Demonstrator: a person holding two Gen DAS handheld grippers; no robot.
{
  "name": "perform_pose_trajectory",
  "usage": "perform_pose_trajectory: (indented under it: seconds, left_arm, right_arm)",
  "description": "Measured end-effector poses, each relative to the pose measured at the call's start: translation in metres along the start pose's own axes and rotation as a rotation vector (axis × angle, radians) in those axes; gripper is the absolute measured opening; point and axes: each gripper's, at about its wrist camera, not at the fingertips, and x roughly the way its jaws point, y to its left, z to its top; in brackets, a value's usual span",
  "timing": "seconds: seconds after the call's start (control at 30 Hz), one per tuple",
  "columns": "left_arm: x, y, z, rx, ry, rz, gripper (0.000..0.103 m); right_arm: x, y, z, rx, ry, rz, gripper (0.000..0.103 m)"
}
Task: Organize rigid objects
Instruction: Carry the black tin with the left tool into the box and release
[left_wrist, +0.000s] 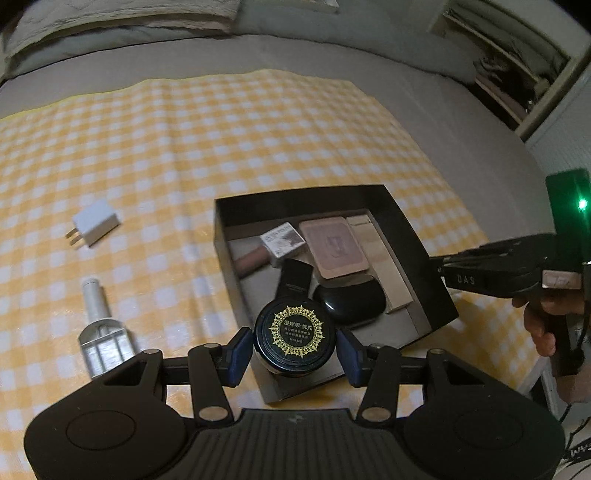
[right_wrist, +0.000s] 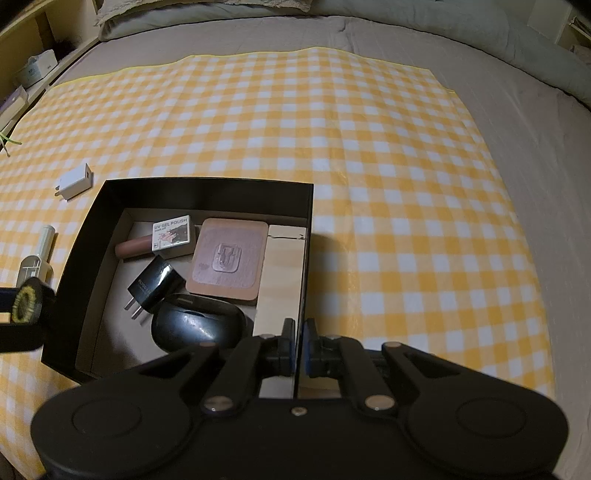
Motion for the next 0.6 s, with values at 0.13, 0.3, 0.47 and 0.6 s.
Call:
perform_pose_trajectory:
  seconds: [0.13, 0.3, 0.47, 0.6]
  left_arm:
    - [0.012, -0.007, 0.003, 0.019, 0.024, 0.01, 0.051]
    - [0.016, -0.01, 0.006, 0.032, 0.022, 0.015, 0.051]
    - [0.015, -0.009, 0.004, 0.032, 0.016, 0.007, 0.064]
    - [0.009, -0.011, 0.002, 0.051, 0.009, 0.009, 0.073]
  right_arm:
    - [-0.001, -0.001, 0.0, 0.004, 0.0, 0.007, 0.005]
    - [-0.001, -0.002, -0.001, 0.006, 0.0, 0.013, 0.005]
    - [-0.001, -0.001, -0.001, 0.008, 0.001, 0.014, 0.005]
    - [-0.001, -0.002, -0.001, 0.006, 0.0, 0.012, 0.005]
